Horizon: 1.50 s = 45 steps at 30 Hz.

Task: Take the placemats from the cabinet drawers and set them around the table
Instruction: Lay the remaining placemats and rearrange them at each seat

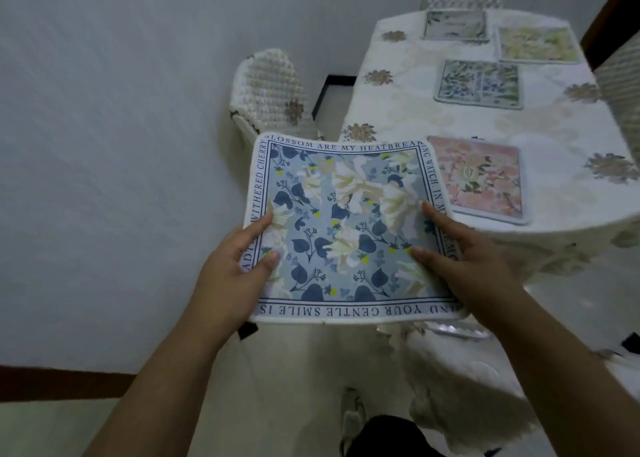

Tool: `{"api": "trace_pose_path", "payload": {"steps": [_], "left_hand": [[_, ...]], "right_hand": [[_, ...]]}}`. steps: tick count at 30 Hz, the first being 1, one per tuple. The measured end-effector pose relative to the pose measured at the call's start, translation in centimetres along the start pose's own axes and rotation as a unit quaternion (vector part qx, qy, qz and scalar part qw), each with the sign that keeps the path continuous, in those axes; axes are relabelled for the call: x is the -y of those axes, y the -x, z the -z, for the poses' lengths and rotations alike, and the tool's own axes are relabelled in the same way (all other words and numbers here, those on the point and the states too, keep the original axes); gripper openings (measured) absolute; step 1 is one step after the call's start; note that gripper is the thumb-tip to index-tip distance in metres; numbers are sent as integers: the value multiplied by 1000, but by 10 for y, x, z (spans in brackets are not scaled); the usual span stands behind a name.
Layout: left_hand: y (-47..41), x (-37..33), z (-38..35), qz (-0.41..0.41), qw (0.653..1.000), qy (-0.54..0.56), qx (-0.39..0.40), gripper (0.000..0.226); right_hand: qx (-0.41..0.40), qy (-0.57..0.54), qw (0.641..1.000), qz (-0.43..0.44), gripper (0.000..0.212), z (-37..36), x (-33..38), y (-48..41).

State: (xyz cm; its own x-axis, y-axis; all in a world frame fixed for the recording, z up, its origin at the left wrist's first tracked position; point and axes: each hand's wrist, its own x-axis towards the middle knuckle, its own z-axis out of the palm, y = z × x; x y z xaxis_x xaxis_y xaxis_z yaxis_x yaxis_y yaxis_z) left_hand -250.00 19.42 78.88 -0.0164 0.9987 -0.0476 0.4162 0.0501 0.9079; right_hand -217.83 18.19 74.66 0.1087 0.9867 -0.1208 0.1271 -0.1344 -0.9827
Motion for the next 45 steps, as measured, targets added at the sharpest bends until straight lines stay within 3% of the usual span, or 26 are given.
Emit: {"api": "trace_pose_path", "payload": {"steps": [8, 21, 28, 39, 45], "left_hand": [[-110, 0, 7, -13, 999, 20, 31, 51], [-309, 10, 9, -90, 975, 25, 204, 52], [-374, 22, -14, -104, 962, 17, 252, 52], [-489, 17, -101, -31, 953, 30, 301, 56], [-556, 12, -163, -8, 963, 12, 270, 57]], "right_hand": [[-48, 12, 999, -9, 65, -11, 32, -77], [-198, 61, 978, -29, 65, -52, 51, -166], [-242, 90, 964, -61, 65, -58, 40, -204], [-221, 82, 968, -81, 67, 12, 5, -341], [-190, 106, 973, -82, 67, 70, -17, -442]]}}
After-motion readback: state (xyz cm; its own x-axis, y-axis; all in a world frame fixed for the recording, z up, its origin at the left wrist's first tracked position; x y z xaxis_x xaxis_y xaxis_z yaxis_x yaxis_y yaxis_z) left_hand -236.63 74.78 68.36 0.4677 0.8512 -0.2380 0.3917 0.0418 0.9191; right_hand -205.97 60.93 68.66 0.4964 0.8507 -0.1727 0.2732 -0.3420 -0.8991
